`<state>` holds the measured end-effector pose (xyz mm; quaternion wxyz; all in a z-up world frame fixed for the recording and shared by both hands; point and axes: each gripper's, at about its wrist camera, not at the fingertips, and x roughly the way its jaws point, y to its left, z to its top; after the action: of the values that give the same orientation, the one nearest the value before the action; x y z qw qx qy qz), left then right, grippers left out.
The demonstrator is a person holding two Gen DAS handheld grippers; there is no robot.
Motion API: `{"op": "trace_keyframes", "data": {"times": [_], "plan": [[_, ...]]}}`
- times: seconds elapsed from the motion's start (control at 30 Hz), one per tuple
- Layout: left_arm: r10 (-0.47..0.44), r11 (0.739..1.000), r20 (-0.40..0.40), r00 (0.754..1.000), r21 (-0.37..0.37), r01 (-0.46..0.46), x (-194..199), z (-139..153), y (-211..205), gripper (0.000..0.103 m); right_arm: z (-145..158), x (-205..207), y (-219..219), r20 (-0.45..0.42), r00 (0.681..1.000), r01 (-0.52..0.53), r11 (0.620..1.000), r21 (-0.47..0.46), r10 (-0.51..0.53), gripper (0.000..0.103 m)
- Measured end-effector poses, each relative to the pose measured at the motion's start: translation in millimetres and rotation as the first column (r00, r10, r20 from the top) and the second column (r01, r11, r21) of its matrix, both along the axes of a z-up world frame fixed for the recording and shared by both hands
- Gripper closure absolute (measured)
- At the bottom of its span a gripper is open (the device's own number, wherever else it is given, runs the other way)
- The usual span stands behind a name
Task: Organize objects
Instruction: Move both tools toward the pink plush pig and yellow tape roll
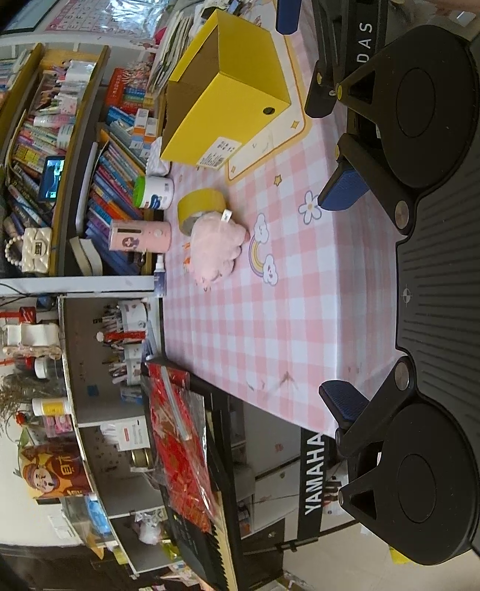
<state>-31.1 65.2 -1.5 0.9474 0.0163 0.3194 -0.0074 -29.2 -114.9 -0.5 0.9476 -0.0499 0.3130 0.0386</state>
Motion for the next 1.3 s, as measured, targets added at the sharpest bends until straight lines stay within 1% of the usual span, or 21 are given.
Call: {"op": "trace_keyframes", "data": {"times": [0.3,0.37,0.5,0.57,0.8,0.9,1.07,1.3], "plan": [[0.041,0.999,-0.015,0.999,-0.023,-0.042,17.5,-5.2,7.9,0.003,-2.1,21.7,7.9,-0.011,0.999,-0.04,0.999,-0.009,0.04,0.0],[0.046,0.999,-0.018,0.999,-0.027,-0.047,24.9,-6.1,7.6,0.003,-3.4,30.1,8.1,-0.012,0.999,-0.052,0.999,-0.006,0.052,0.002],[0.06,0.998,-0.022,0.998,-0.016,-0.06,46.3,-6.1,6.7,0.003,-3.7,56.0,9.8,-0.019,0.998,-0.066,0.998,-0.004,0.066,0.003],[0.071,0.997,-0.022,0.997,-0.024,-0.071,56.2,-7.4,7.6,0.003,-3.5,68.5,11.1,-0.017,0.997,-0.079,0.997,-0.005,0.078,0.006],[0.103,0.994,-0.055,0.993,-0.04,-0.105,98.1,-16.6,3.8,0.003,-4.5,119.7,11.4,-0.025,0.994,-0.109,0.994,-0.011,0.109,0.008],[0.114,0.992,-0.067,0.991,-0.046,-0.117,113.5,-20.3,1.9,0.003,-5.8,141.2,9.8,-0.033,0.992,-0.119,0.993,-0.007,0.119,0.011],[0.126,0.99,-0.072,0.989,-0.049,-0.13,134.0,-21.1,-1.6,0.003,-5.6,168.1,5.5,-0.032,0.991,-0.133,0.991,0.011,0.134,0.014],[0.122,0.99,-0.071,0.99,-0.056,-0.126,158.4,-21.2,-8.2,0.003,-1.0,205.8,-2.5,-0.027,0.99,-0.139,0.989,0.056,0.141,0.015]]}}
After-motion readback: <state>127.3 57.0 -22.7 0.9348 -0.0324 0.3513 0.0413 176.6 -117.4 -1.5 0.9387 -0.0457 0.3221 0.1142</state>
